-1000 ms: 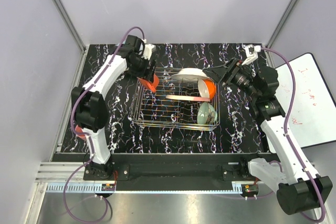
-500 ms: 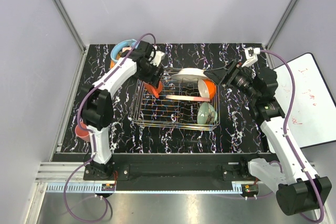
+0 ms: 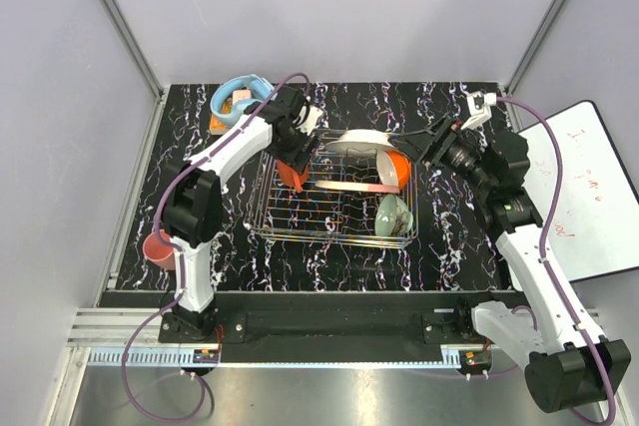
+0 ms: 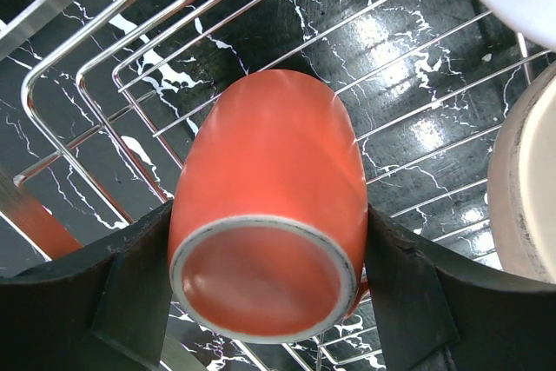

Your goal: Load the mixed dishes into the dish rack

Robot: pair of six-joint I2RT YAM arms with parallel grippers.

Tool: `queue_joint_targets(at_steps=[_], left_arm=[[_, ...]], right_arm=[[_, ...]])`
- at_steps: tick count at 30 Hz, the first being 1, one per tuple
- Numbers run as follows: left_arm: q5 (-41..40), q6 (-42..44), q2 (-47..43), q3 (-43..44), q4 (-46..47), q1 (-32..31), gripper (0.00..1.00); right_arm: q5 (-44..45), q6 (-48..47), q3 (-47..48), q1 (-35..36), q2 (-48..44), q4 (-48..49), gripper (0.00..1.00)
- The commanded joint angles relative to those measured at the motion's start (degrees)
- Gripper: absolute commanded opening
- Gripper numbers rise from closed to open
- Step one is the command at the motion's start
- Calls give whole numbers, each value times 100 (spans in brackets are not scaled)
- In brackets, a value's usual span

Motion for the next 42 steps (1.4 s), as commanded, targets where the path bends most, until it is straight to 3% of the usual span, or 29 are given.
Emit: queue_joint_targets(at_steps=[1,2,3,4,5,6,14,18,22,25,28,33,35,42], left_arm=[[-198,82,18,7,208,-32,46],[-198,74,-61,-2,216,-24,60],[-189,91,-105,-28,208,-24,63],[-328,91,-157,-37,208,-24,73],[-373,65,-262,-46,216,-24,96],[-408,56,-307,-63,225,-24,99],[-496,82,-922,-28,146,-41,99],[-427,152,-1317,209,-319,-41,99],[-321,363,-2194,175,-828,-33,99],[-277,688,-3089,-369,-1207,64,99],[-242,1127,-4038,-1213,-1462,625,99],[303,2356,-5166,-2382,-2006,2810,99],[190,2856,-5702,-2916,-2156,3244,99],[136,3167,-6662,-3877,-2377,3316,99]], right_arm=[[46,56,-62,-35,-124,38,72],[46,56,-70,-35,-124,38,73],[37,56,-71,-35,-124,29,75],[46,56,-79,-35,-124,29,75],[46,56,-88,-35,-133,29,75],[46,56,-88,-35,-142,29,75],[28,4,-114,-35,-159,-41,76],[28,-75,-106,-35,-159,-120,78],[63,-216,-97,-35,-159,-260,78],[125,-278,-114,-26,-194,-313,78],[142,-313,-185,-35,-221,-496,78],[160,-409,-281,-35,-265,-673,76],[169,-427,-281,-35,-256,-709,76],[98,-480,-159,-35,-89,-788,75]])
